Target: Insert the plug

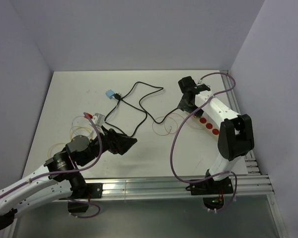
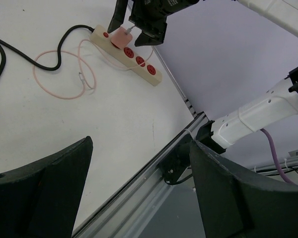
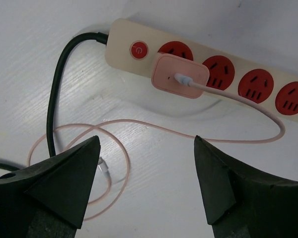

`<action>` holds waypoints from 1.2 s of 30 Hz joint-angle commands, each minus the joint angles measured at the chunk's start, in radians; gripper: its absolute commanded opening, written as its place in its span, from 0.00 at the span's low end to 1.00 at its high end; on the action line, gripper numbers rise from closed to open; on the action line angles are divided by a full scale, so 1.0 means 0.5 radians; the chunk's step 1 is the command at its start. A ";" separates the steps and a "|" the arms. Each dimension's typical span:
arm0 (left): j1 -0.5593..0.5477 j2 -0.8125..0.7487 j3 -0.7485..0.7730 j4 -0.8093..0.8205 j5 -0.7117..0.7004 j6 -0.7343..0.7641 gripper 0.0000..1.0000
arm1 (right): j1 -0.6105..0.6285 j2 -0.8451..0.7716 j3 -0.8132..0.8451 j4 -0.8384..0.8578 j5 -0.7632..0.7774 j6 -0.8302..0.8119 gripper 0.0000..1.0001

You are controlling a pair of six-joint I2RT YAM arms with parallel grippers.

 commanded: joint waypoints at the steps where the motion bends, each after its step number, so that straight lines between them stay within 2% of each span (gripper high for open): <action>1: 0.007 -0.007 0.117 0.020 0.024 0.020 0.84 | 0.003 0.061 0.107 -0.065 0.175 0.145 0.82; 21: 0.007 -0.010 0.142 0.002 0.021 0.081 0.85 | -0.163 0.110 0.012 0.135 0.206 0.038 0.77; 36: 0.007 -0.010 0.129 -0.004 0.012 0.075 0.85 | -0.200 0.178 0.015 0.181 0.292 0.038 0.70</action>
